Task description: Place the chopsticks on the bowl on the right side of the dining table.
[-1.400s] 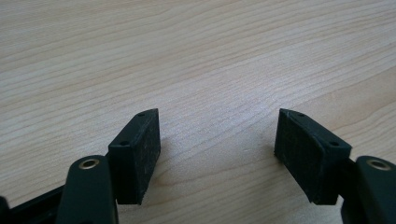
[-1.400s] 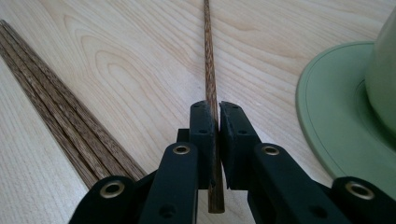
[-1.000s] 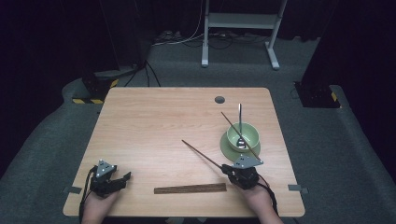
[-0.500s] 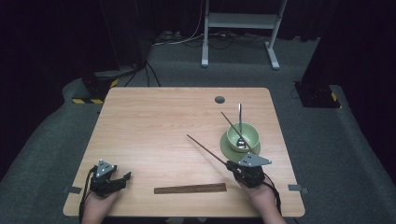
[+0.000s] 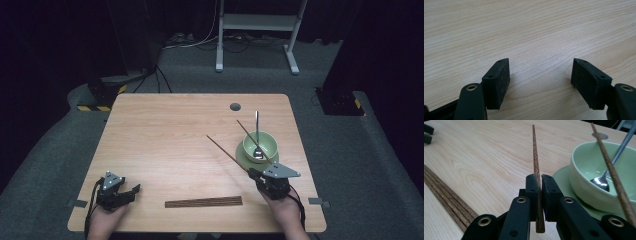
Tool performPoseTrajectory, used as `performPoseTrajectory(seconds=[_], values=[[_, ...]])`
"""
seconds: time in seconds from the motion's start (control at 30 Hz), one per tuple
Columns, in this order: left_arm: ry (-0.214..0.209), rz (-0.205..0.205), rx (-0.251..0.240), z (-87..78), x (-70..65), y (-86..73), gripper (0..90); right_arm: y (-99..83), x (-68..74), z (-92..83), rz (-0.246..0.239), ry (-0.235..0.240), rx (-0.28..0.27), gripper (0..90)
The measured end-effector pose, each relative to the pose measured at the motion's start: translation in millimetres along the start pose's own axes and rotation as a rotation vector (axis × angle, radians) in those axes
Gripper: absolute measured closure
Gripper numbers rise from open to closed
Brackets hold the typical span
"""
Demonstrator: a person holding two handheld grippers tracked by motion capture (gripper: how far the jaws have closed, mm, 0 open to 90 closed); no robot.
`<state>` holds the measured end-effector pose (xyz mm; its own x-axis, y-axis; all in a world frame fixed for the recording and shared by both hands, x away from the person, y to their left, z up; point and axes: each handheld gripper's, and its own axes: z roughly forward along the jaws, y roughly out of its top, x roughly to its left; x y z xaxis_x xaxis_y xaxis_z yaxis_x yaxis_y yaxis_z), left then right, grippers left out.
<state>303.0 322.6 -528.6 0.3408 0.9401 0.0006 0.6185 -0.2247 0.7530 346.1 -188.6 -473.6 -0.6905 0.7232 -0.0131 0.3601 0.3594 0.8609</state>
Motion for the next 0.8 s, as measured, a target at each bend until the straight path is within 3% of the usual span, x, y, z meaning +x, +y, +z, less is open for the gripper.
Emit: performPoseTrajectory(seconds=[0.8], values=[[0.000, 0.001, -0.001, 0.0, -0.1, 0.0, 31.5, -2.7, -16.5, -14.2, 0.057, -0.107, -0.062, 84.1]])
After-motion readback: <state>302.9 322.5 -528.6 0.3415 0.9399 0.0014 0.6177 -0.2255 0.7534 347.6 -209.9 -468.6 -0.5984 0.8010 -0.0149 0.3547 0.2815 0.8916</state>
